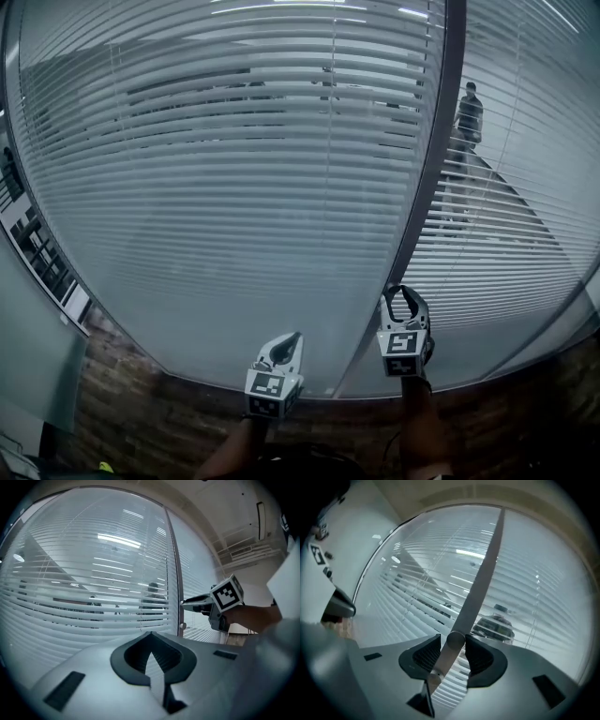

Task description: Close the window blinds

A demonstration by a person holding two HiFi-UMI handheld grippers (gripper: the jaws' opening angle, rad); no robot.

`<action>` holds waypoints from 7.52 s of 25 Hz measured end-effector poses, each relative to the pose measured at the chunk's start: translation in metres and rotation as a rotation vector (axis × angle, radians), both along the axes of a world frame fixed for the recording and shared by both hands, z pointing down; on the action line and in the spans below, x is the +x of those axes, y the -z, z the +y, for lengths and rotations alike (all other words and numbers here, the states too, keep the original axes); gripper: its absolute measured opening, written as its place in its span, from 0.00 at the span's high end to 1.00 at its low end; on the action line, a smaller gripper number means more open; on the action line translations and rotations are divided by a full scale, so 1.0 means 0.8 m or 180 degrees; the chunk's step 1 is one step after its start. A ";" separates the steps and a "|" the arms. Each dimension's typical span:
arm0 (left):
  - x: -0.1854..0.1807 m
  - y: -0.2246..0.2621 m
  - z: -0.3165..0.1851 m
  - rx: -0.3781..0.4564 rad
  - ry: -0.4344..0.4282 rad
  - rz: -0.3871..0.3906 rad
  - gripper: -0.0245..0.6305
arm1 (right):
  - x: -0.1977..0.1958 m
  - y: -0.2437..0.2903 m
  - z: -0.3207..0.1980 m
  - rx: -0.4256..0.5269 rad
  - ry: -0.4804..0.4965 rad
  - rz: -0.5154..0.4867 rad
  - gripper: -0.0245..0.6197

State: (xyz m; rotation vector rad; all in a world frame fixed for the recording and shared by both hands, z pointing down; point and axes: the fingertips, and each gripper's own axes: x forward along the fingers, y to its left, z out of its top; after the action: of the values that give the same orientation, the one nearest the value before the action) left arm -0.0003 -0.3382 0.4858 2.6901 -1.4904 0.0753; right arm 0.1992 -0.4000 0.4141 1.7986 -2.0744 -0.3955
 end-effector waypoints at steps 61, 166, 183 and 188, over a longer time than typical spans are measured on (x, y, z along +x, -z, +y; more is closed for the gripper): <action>-0.007 -0.008 0.004 -0.0139 0.0058 -0.0038 0.96 | 0.021 -0.013 0.003 -0.0073 -0.0218 -0.1089 0.74; 0.029 -0.004 0.108 -0.0250 0.0304 -0.0014 0.96 | -0.004 -0.090 0.172 -0.0296 0.0214 -0.1024 0.96; -0.084 -0.032 0.222 -0.0321 0.0313 0.0060 0.96 | -0.114 -0.092 0.299 -0.0136 0.0085 -0.0983 0.96; -0.106 -0.026 0.251 -0.0194 0.0316 0.0082 0.96 | -0.125 -0.083 0.333 -0.0046 0.0035 -0.1010 0.96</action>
State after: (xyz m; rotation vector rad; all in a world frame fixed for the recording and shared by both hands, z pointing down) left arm -0.0848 -0.1372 0.5067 2.5556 -1.5845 0.0793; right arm 0.0989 -0.1333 0.4803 1.9464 -2.2872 -0.1008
